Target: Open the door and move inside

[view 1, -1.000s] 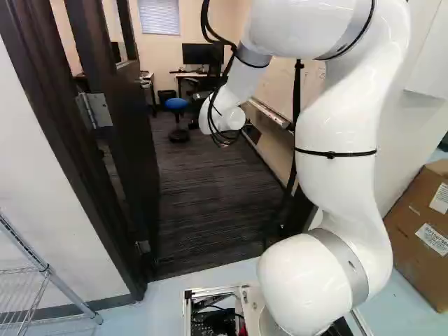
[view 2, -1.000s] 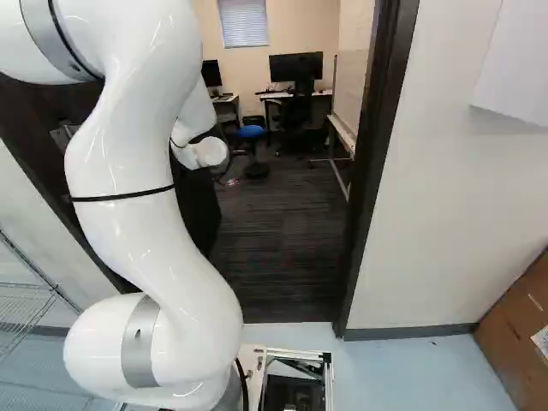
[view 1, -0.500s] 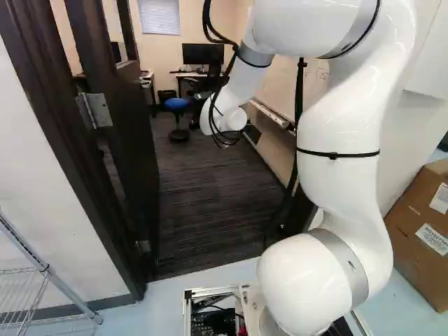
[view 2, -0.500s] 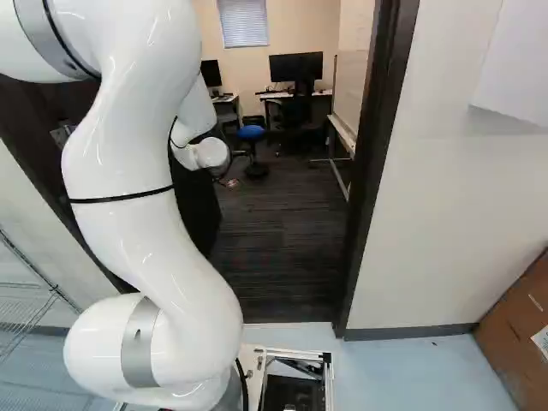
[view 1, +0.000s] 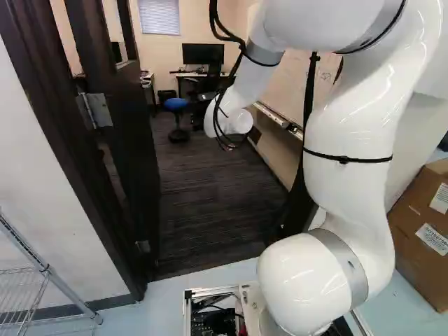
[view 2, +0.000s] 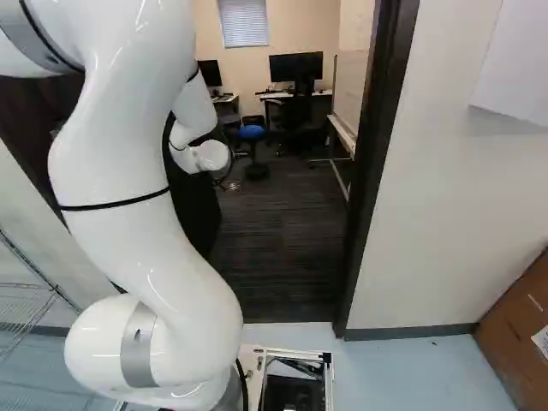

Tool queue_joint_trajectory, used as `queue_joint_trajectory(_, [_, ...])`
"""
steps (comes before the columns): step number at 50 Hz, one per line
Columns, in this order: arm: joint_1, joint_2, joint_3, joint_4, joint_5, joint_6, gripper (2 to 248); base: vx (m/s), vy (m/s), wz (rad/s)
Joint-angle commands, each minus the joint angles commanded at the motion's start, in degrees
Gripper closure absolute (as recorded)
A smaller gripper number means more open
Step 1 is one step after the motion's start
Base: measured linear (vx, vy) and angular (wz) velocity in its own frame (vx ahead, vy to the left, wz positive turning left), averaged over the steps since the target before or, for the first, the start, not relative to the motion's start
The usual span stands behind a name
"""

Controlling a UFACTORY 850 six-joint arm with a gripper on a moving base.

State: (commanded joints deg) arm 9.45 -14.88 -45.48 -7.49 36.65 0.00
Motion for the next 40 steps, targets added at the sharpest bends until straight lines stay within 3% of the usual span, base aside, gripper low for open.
queue_joint_trajectory(20, [-1.73, 5.65, 7.4, 1.37, 2.44, 0.0, 3, 0.0, 0.0, 0.0])
queue_joint_trajectory(40, [-4.08, 13.32, 17.46, 3.23, 5.76, 0.0, 3, 0.0, 0.0, 0.0])
